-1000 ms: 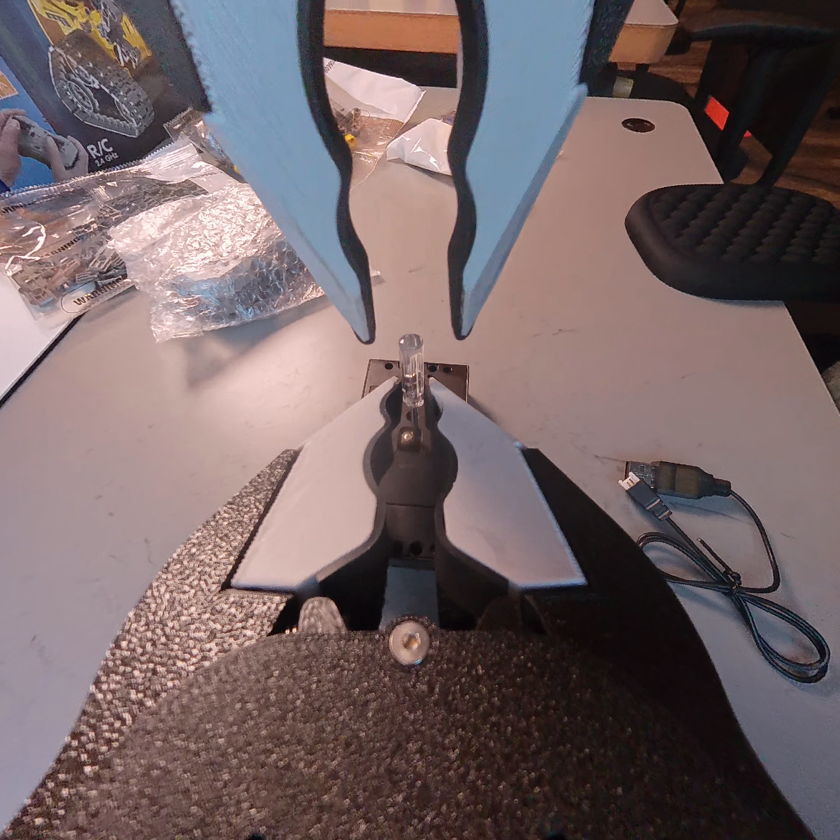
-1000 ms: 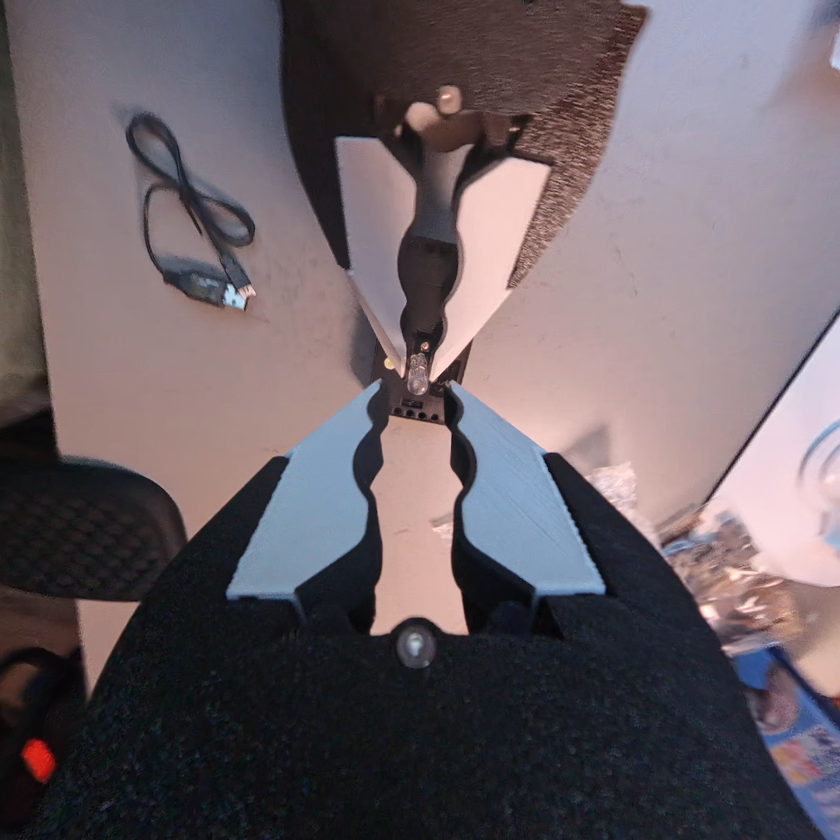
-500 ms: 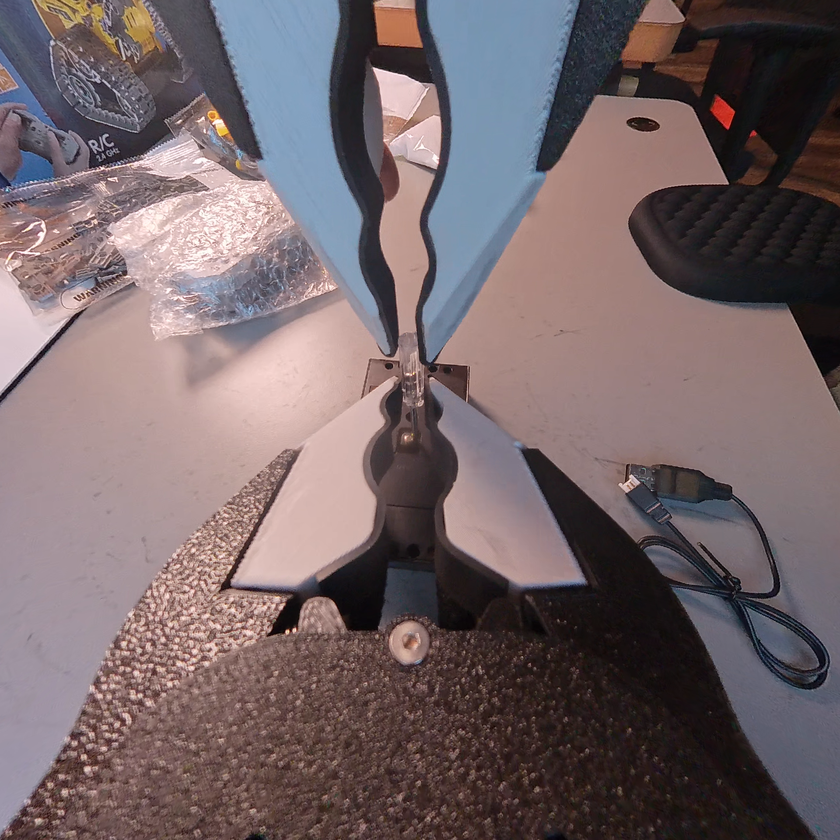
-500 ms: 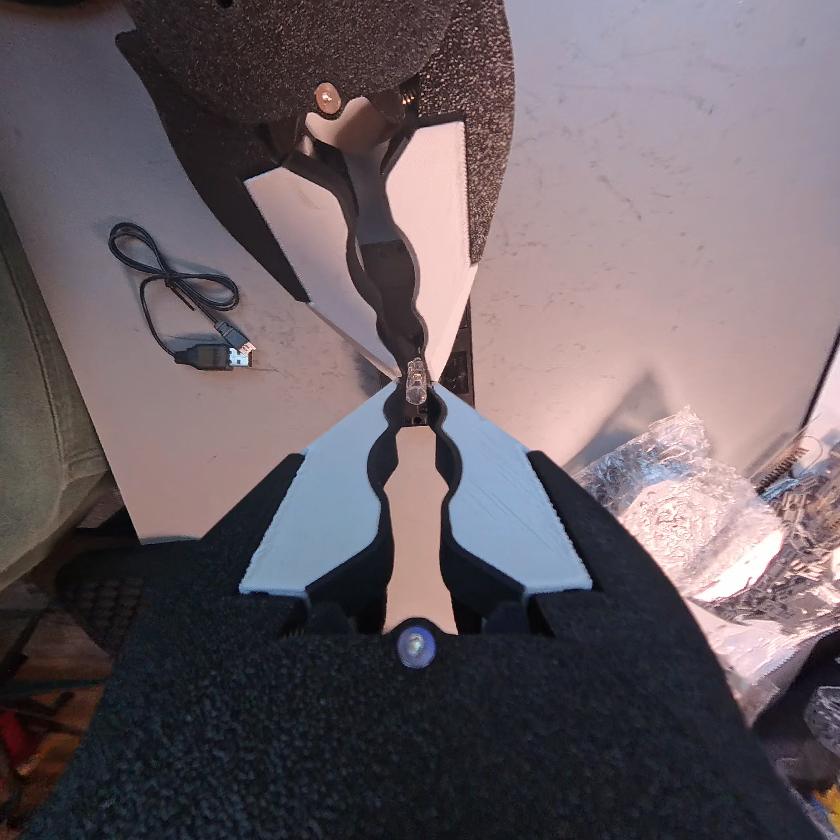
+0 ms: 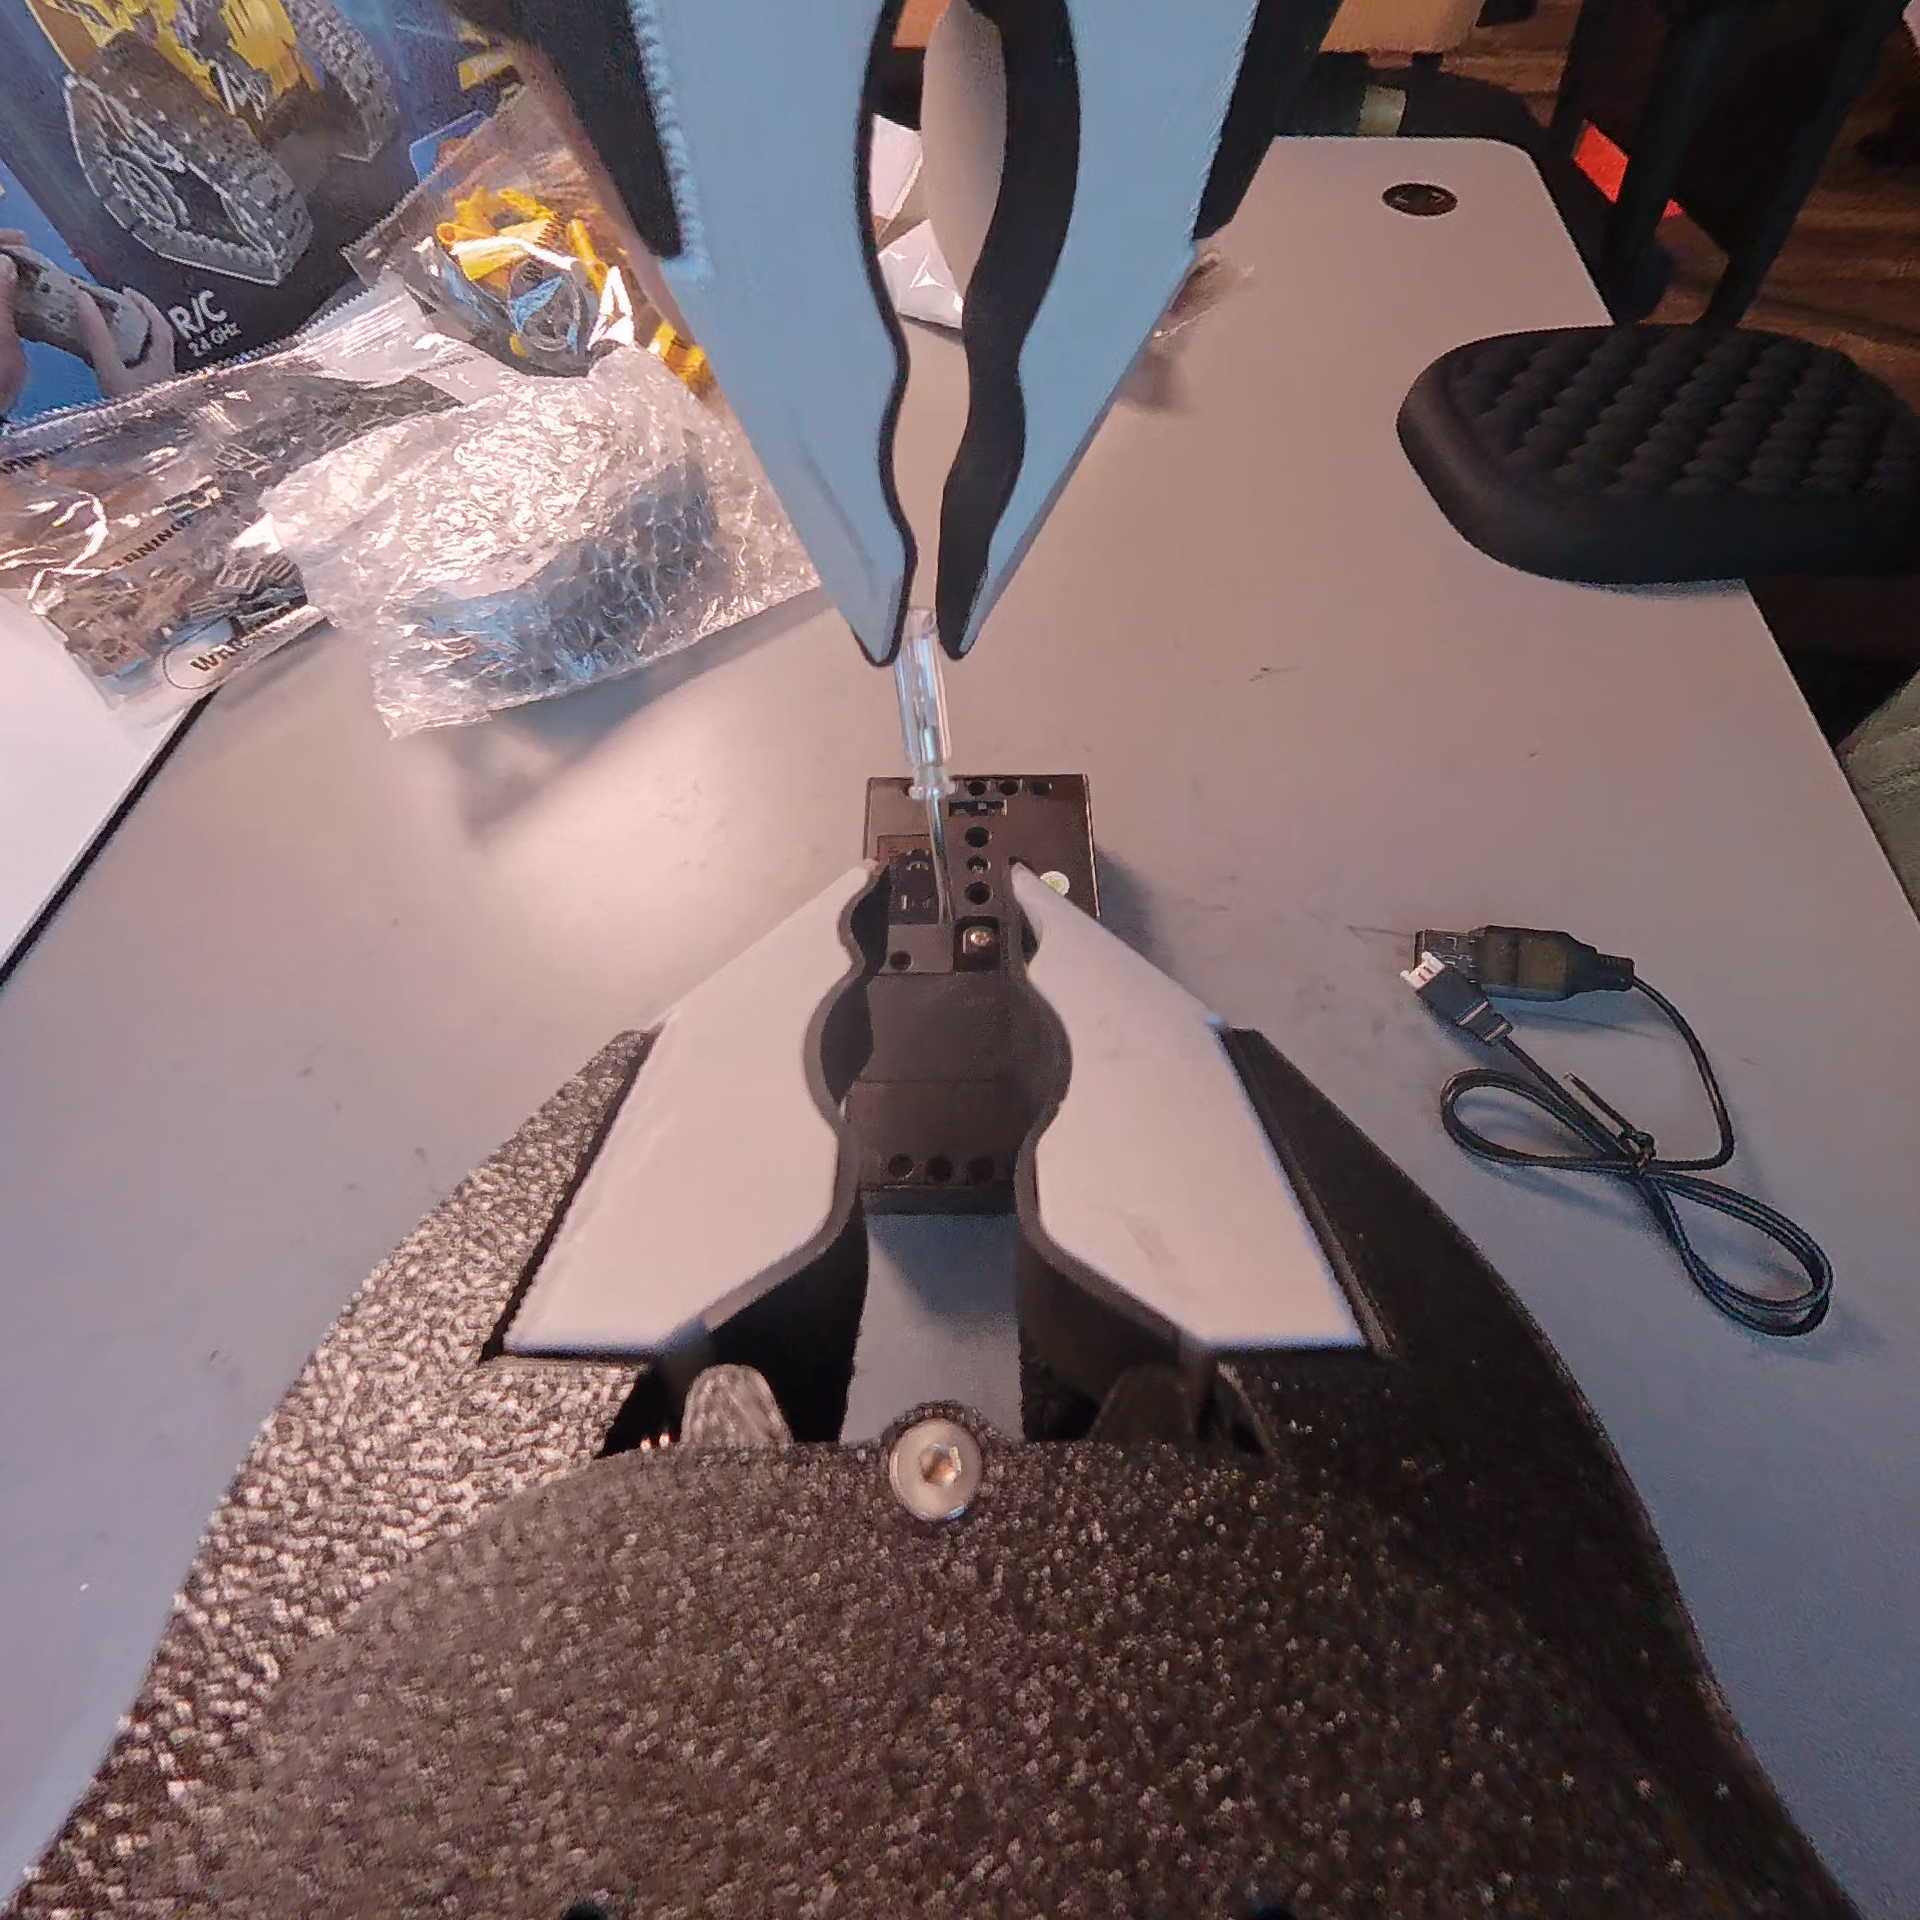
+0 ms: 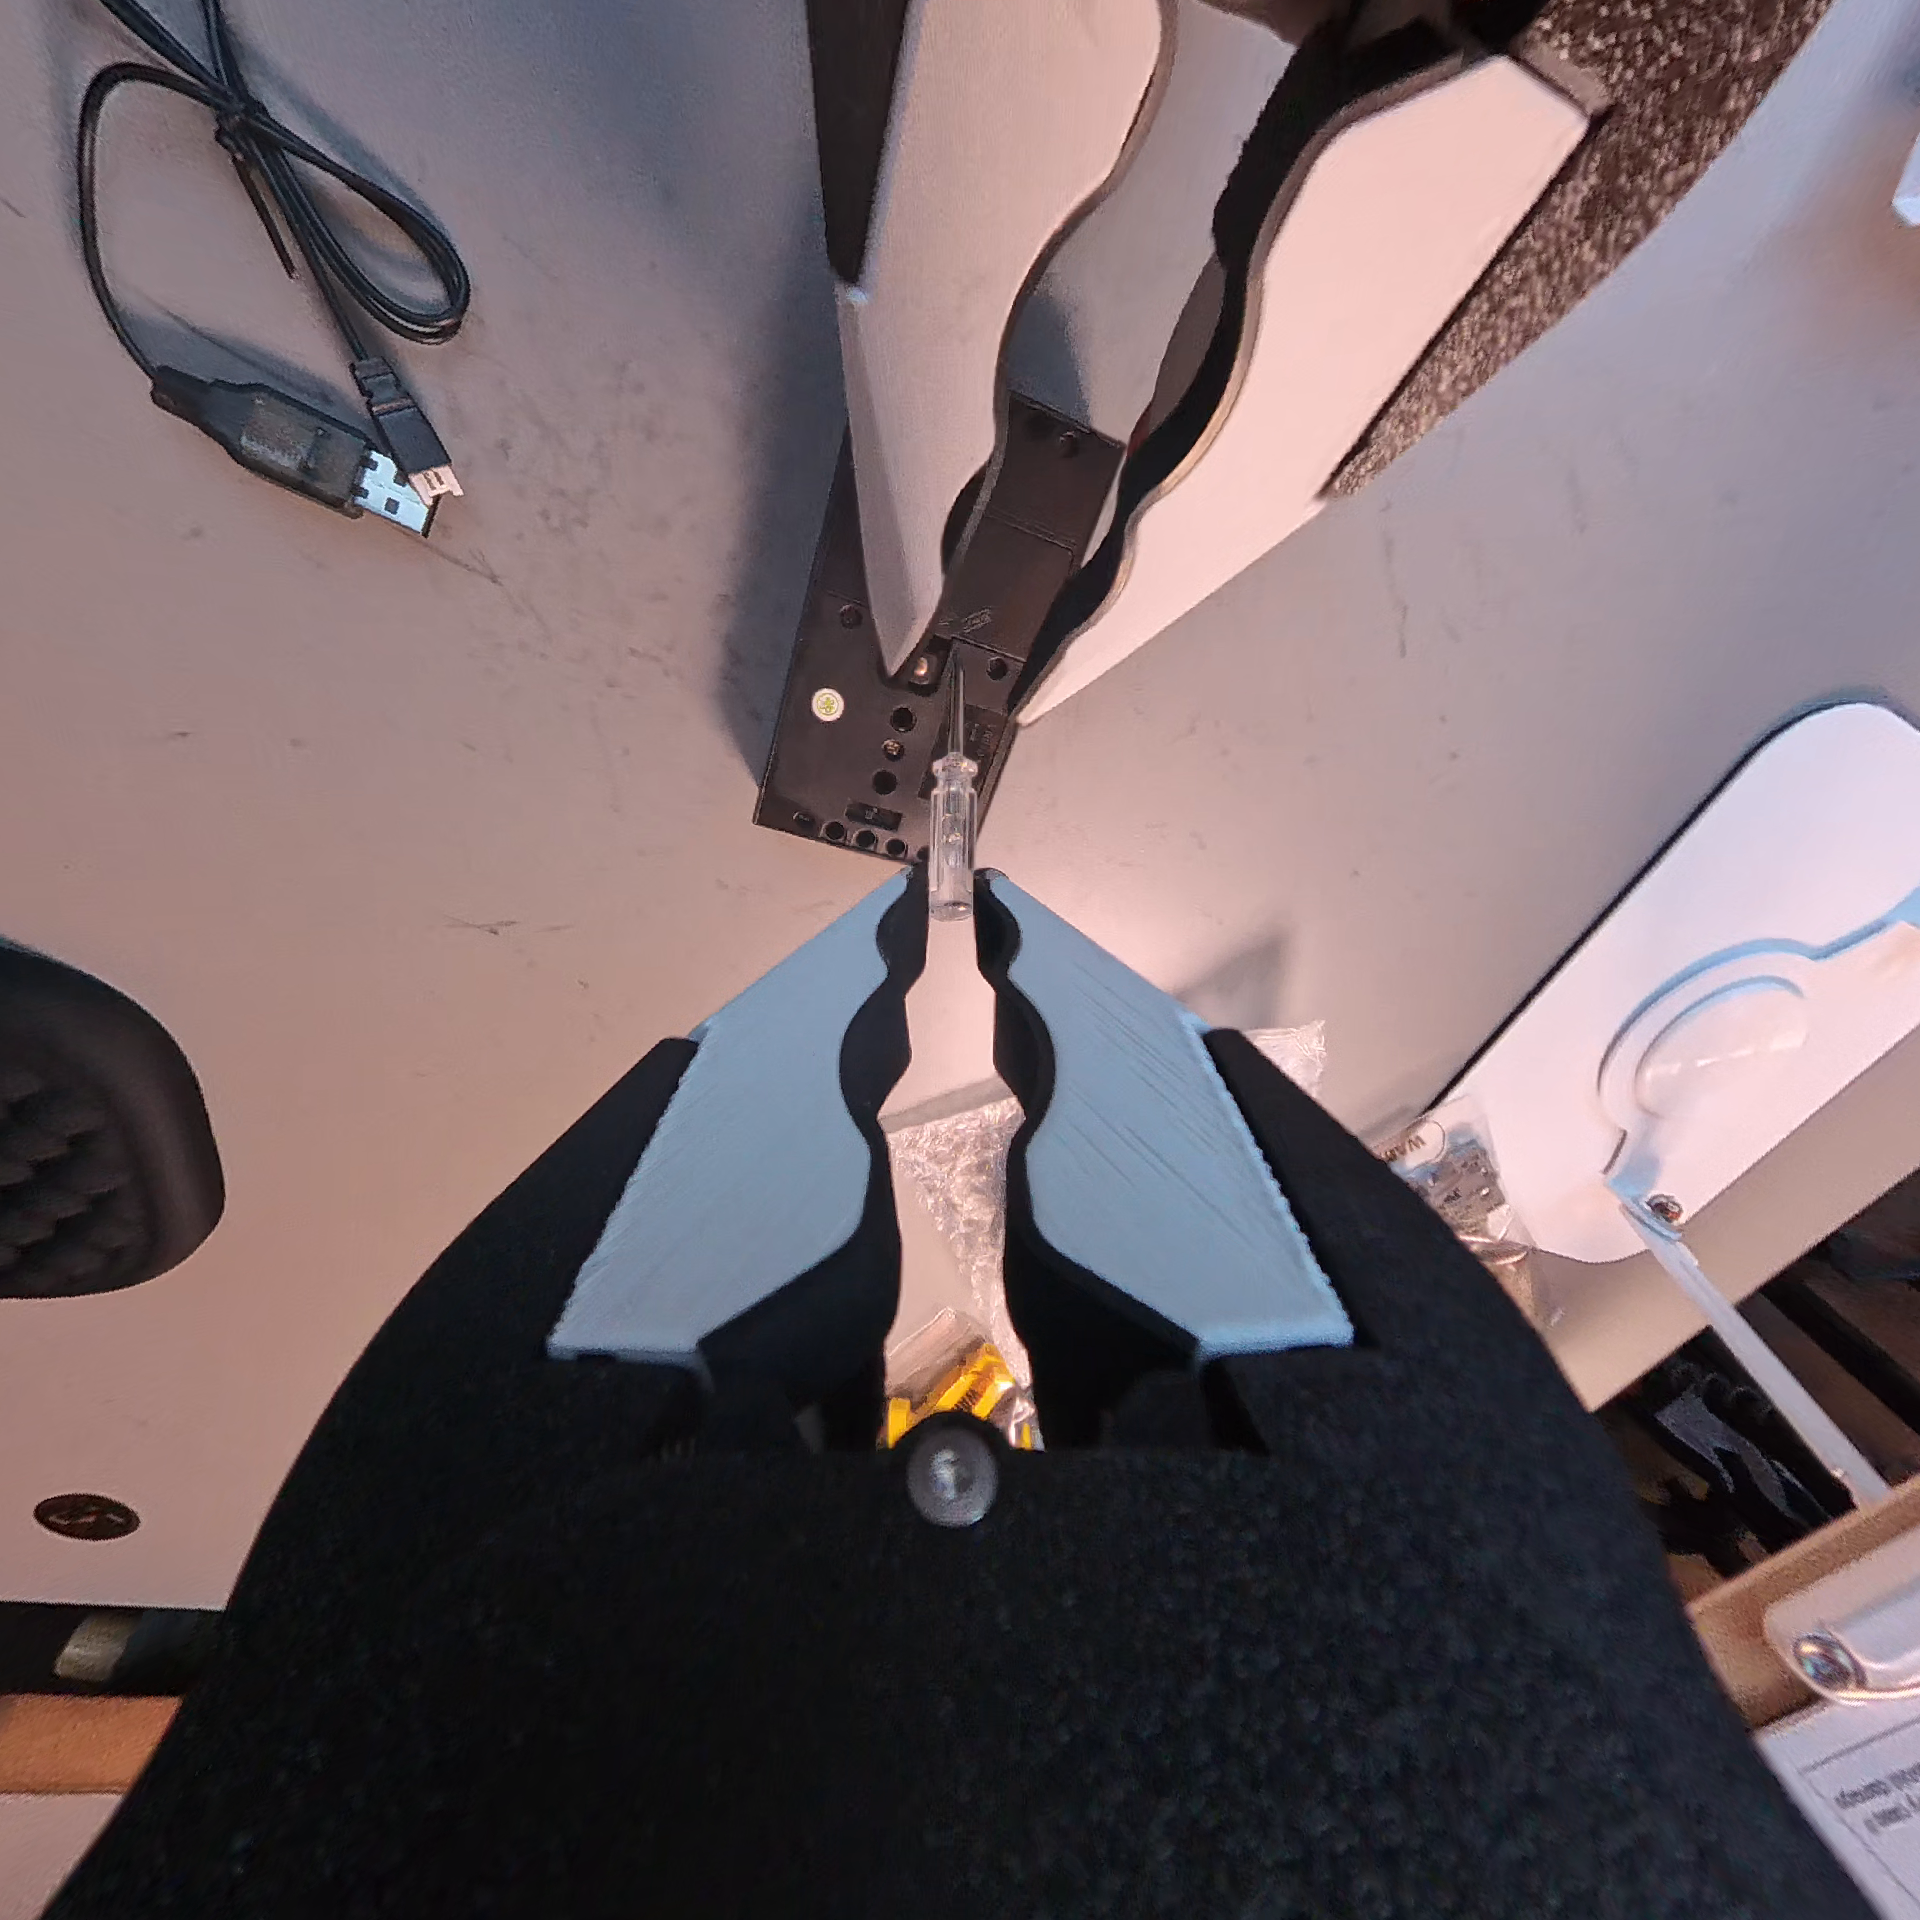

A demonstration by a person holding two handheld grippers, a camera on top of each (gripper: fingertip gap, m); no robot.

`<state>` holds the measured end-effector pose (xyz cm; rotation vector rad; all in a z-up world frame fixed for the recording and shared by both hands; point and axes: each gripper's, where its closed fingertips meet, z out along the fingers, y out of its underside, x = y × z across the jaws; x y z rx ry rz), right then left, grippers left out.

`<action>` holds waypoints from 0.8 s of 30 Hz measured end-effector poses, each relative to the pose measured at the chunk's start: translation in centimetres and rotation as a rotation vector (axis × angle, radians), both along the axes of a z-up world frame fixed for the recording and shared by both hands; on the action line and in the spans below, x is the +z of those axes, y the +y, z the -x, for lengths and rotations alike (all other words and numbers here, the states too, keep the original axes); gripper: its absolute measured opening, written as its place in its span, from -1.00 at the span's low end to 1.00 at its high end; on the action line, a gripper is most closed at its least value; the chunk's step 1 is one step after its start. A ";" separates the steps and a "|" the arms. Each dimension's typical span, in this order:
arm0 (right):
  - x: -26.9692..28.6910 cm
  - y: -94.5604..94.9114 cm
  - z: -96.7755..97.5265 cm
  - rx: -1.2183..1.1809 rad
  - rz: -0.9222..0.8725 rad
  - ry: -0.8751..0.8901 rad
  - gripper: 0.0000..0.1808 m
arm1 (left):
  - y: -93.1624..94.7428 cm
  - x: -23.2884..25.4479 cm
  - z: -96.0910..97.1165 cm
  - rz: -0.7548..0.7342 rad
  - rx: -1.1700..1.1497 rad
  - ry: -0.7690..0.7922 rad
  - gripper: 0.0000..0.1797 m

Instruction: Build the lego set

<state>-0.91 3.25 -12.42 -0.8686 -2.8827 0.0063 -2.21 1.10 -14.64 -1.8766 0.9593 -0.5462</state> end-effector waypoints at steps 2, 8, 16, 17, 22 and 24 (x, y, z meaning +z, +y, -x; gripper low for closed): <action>0.3 0.3 -0.2 -0.027 0.016 0.018 -0.93 | 0.1 0.2 0.6 -0.004 0.015 -0.004 -0.79; 0.6 1.5 -1.2 -0.209 0.110 0.181 -0.93 | -0.7 -0.1 1.7 0.043 0.005 0.017 -0.61; -3.1 3.5 -4.6 -0.632 0.324 0.532 -0.93 | -2.3 -3.5 1.6 0.129 -0.033 0.201 -0.25; -4.0 3.6 -5.1 -0.667 0.338 0.548 -0.93 | -2.3 -4.0 1.6 0.135 -0.031 0.229 -0.25; -6.6 3.7 -6.5 -0.734 0.362 0.581 -0.92 | -1.7 -4.8 1.7 0.090 0.013 0.306 -0.29; -6.4 4.0 -6.5 -0.737 0.357 0.605 -0.80 | -1.6 -4.5 1.5 0.064 0.025 0.291 -0.29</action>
